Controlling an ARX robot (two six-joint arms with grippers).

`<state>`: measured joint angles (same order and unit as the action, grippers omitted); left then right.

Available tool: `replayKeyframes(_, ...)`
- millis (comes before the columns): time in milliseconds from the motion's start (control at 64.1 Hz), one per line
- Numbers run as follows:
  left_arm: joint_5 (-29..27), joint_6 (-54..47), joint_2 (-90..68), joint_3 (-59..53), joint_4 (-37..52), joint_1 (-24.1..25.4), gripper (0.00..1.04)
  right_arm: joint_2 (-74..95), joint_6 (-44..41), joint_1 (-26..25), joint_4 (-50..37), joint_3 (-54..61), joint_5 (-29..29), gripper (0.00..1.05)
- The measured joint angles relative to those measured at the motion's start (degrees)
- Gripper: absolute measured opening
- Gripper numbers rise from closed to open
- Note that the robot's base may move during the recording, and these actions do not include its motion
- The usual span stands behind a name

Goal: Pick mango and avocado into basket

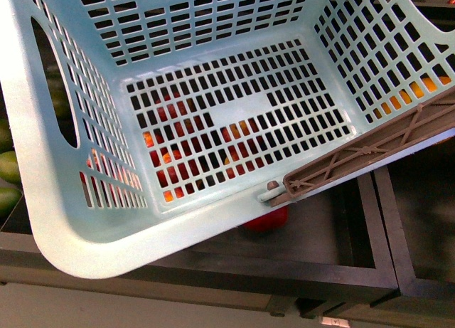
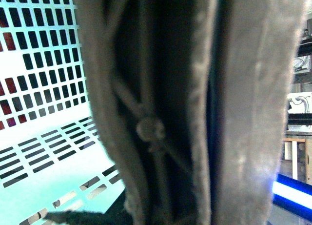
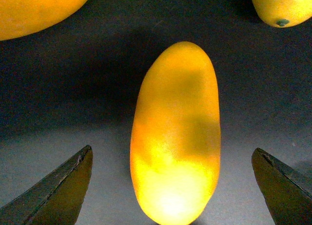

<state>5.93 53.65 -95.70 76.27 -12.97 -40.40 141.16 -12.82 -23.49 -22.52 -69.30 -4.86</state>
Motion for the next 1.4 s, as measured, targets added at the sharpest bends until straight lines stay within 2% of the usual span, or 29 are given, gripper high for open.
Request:
replayKeyframes(406,0.0,0.0,0.0,0.0,0.0,0.0,0.15,8.0,0.5,0.3,5.4,-11.3,-1.4,0.96)
replayKeyframes(780,-0.1,0.0,0.0,0.0,0.0,0.0,0.15,11.0,2.1,0.2,7.4,-14.6,-1.5,0.96)
replayKeyframes(858,0.0,0.0,0.0,0.0,0.0,0.0,0.15,11.3,2.8,0.2,7.5,-14.9,-1.5,0.89)
replayKeyframes(1014,0.0,0.0,0.0,0.0,0.0,0.0,0.15,11.5,4.5,-0.1,7.7,-15.1,-0.5,0.59)
replayKeyframes(1217,-0.1,0.0,0.0,0.0,0.0,0.0,0.15,11.0,5.7,-0.7,5.5,-13.3,0.3,0.57)
replayKeyframes(1404,-0.1,0.0,0.0,0.0,0.0,0.0,0.15,6.4,6.4,-1.4,1.2,-6.8,4.0,0.56)
